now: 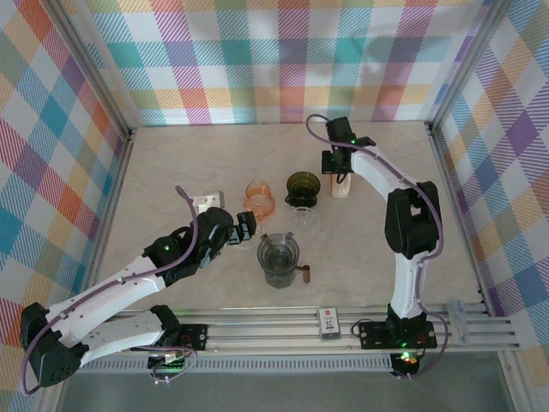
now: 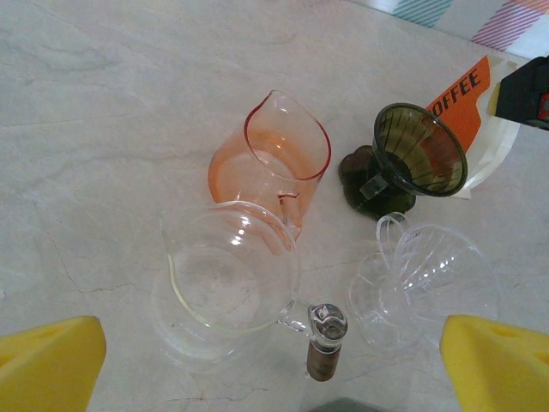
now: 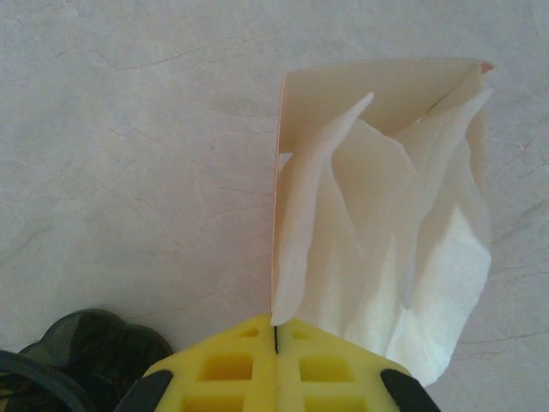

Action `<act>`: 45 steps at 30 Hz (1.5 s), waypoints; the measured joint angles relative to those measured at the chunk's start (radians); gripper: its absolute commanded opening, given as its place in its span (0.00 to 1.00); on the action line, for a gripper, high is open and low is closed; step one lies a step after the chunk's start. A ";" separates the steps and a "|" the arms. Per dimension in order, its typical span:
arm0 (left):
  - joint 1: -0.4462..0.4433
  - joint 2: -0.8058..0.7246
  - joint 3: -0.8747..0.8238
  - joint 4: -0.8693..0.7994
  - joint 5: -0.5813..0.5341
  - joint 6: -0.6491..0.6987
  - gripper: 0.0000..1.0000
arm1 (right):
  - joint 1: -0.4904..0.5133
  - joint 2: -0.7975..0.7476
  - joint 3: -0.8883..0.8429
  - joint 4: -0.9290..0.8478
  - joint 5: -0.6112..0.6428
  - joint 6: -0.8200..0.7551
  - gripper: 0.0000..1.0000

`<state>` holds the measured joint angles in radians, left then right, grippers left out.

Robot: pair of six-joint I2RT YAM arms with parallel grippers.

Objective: Place the coffee filter in the dripper

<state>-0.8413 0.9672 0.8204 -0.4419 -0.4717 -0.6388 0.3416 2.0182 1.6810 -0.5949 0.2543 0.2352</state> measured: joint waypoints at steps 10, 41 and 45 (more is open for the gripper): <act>0.000 -0.003 0.000 -0.002 0.011 0.000 1.00 | 0.025 -0.154 -0.114 -0.009 0.010 -0.011 0.00; 0.002 0.003 0.072 -0.221 0.095 0.000 1.00 | 0.594 -0.682 -0.064 -0.605 -0.273 -0.038 0.00; 0.002 -0.018 0.087 -0.238 0.097 0.001 1.00 | 0.629 -0.607 -0.032 -0.665 -0.263 -0.040 0.00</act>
<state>-0.8394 0.9497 0.9077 -0.6796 -0.3744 -0.6380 0.9710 1.4113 1.6485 -1.2602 -0.0090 0.1947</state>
